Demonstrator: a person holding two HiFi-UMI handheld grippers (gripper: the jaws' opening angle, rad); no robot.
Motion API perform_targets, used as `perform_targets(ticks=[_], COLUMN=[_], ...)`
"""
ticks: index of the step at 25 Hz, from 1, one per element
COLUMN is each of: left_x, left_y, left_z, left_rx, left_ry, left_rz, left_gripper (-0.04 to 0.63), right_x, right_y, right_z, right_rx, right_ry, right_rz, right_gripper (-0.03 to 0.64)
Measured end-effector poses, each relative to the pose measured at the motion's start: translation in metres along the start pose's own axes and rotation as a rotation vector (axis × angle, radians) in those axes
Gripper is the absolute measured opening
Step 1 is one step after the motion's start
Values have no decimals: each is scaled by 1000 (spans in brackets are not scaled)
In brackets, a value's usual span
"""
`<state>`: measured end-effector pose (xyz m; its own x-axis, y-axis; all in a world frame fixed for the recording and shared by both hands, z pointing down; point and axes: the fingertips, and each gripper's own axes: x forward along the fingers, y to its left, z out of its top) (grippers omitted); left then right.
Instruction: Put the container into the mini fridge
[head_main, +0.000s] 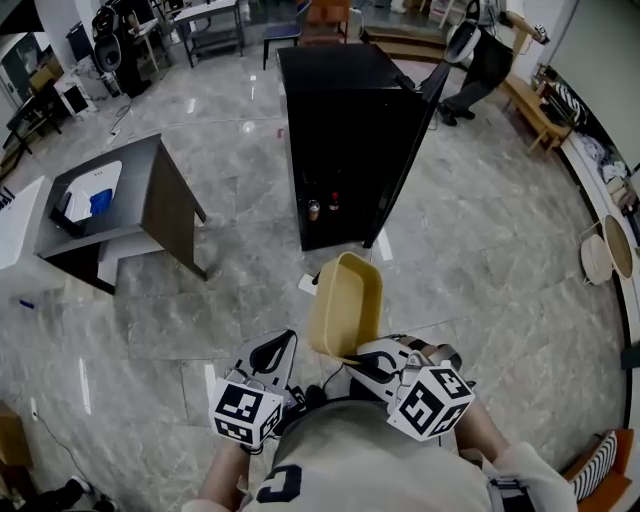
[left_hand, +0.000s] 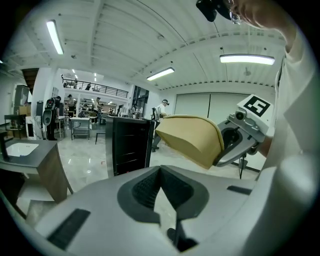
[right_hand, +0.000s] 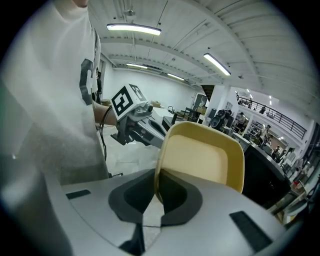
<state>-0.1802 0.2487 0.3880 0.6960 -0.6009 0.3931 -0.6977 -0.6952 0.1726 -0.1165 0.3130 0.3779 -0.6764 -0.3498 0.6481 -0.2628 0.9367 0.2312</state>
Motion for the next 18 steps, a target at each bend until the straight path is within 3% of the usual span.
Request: perform_targets(ticks=[6, 18], left_x=[34, 113], left_y=[-3, -20], left_z=[25, 61], left_rx=[48, 44], left_ry=[3, 22], left_rz=[44, 156], left_gripper=[57, 57], right_x=[-6, -41], right_y=[-37, -110], right_z=[-18, -76], right_rx=[-33, -101], right_ry=[-23, -67], right_rz=[16, 70], right_gripper=[35, 35])
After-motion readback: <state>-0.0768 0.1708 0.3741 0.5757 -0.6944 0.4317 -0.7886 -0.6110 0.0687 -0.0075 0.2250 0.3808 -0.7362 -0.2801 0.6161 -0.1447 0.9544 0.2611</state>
